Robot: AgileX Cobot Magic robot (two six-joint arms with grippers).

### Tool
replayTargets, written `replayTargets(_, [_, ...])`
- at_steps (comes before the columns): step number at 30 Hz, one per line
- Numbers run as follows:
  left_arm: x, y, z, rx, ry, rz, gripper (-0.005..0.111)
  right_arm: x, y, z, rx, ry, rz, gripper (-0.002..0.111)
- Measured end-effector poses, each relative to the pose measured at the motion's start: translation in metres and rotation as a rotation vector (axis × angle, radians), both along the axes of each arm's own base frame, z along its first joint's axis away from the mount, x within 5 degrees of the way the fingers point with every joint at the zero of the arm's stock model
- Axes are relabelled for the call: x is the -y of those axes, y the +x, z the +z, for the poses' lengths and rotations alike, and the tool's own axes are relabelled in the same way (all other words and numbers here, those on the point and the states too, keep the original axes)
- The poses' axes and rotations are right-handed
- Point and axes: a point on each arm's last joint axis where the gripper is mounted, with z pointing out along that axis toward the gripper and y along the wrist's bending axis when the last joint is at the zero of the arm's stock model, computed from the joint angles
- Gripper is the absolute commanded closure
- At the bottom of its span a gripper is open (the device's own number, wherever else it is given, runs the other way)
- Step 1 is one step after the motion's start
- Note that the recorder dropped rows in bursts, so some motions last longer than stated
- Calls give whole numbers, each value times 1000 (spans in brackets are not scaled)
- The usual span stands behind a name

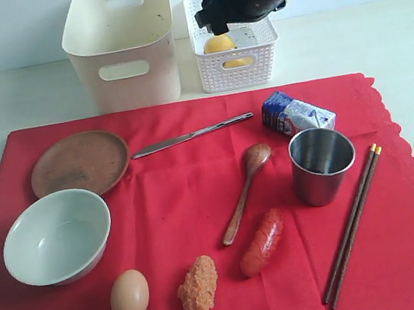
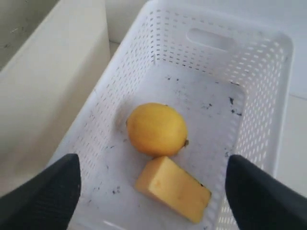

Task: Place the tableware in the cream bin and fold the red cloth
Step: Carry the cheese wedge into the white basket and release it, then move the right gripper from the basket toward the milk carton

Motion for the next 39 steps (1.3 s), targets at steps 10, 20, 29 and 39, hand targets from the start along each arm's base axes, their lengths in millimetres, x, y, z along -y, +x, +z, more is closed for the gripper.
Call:
replayTargets(10, [0, 0, 0, 0, 0, 0, 106, 14, -27, 53, -100, -60, 7, 89])
replayTargets(20, [0, 0, 0, 0, 0, 0, 106, 29, -58, 74, -120, -86, 30, 108])
replayTargets(29, [0, 0, 0, 0, 0, 0, 106, 41, -130, 76, -81, 11, 145, 108])
replayTargets(39, [0, 0, 0, 0, 0, 0, 106, 10, -201, 59, -115, -61, 394, 103])
